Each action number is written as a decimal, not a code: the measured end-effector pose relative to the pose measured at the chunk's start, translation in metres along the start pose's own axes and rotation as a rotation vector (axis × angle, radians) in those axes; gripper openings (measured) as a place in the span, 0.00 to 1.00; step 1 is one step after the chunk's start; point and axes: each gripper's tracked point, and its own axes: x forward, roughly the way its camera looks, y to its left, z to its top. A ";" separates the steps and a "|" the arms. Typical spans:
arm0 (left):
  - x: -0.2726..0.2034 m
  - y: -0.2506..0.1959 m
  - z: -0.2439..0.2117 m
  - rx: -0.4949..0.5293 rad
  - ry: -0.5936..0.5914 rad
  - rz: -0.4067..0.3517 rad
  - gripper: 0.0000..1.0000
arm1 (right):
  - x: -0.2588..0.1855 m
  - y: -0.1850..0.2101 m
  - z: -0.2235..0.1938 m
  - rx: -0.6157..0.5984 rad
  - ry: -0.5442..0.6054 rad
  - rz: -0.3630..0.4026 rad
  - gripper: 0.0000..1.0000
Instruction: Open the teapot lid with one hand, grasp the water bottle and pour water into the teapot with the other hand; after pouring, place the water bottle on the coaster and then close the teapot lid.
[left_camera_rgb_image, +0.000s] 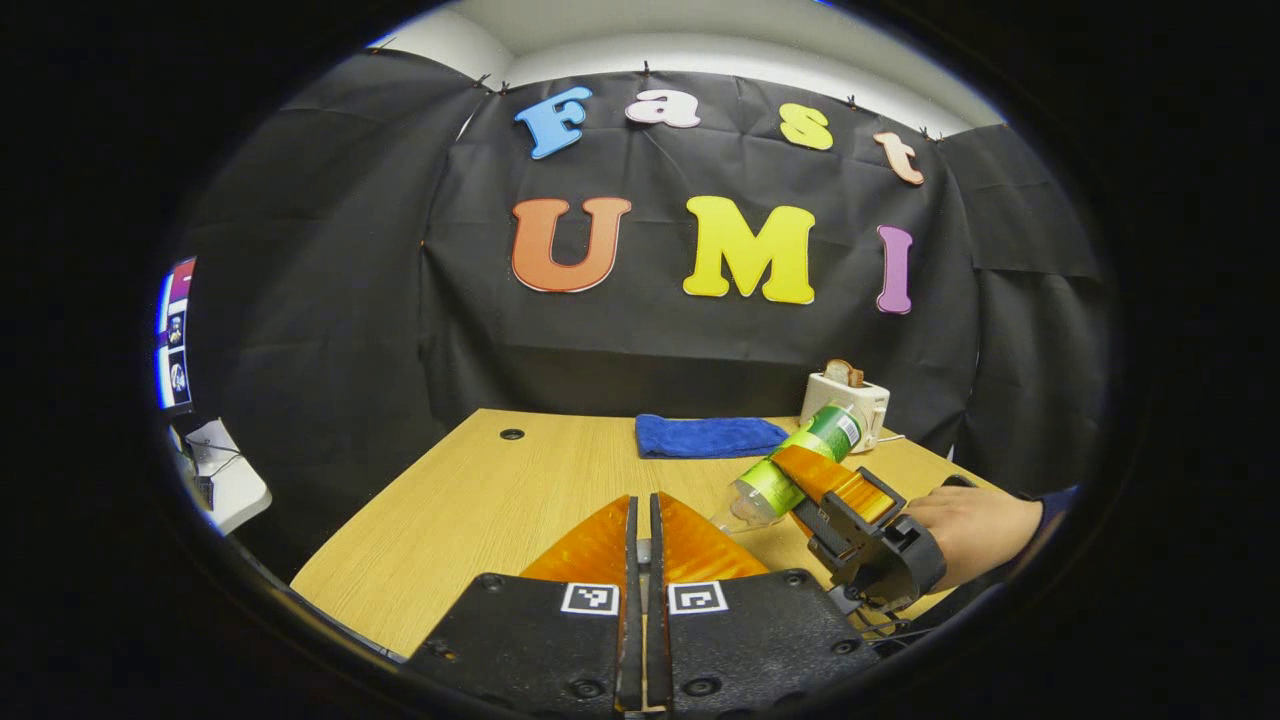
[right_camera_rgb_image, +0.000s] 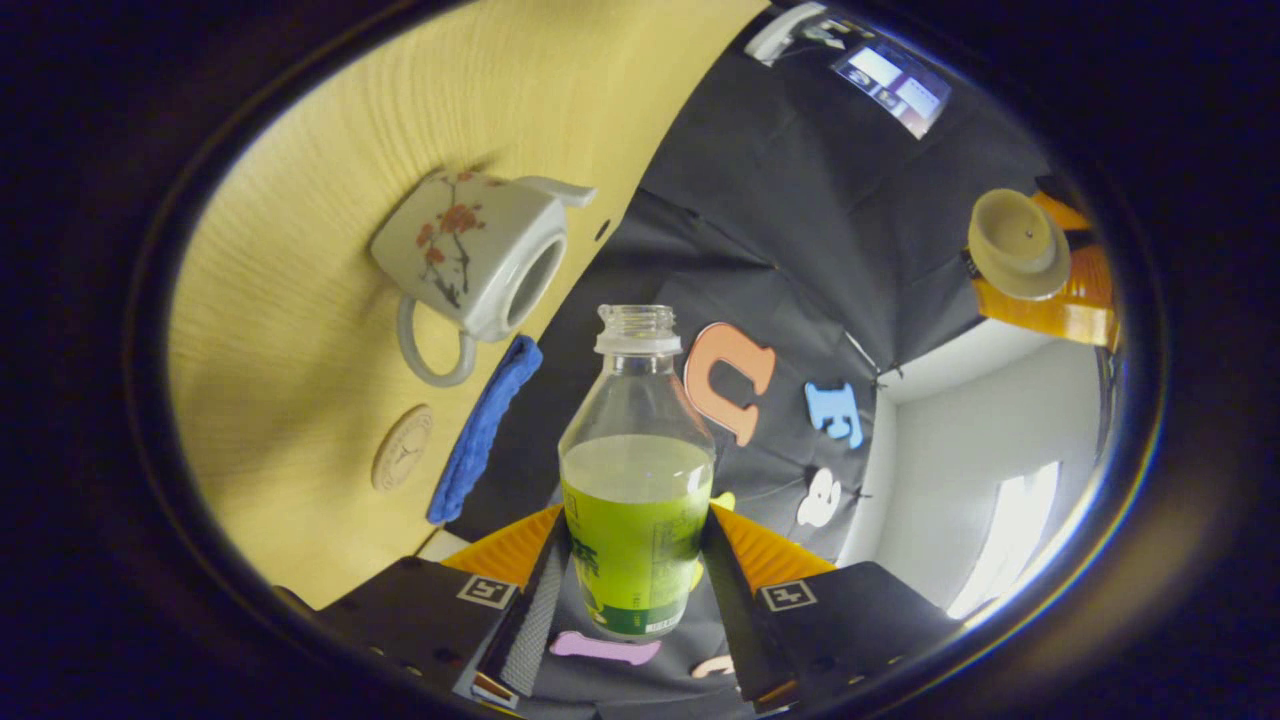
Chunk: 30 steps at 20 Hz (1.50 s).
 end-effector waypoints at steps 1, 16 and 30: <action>0.000 0.001 0.000 0.001 -0.001 0.006 0.04 | 0.000 0.008 -0.001 0.052 0.008 0.031 0.75; -0.009 -0.006 0.017 -0.016 -0.050 0.000 0.04 | 0.007 0.012 -0.066 1.243 0.220 0.194 0.75; -0.001 0.003 0.013 -0.062 -0.050 -0.004 0.04 | 0.097 0.074 -0.068 2.017 0.411 0.367 0.75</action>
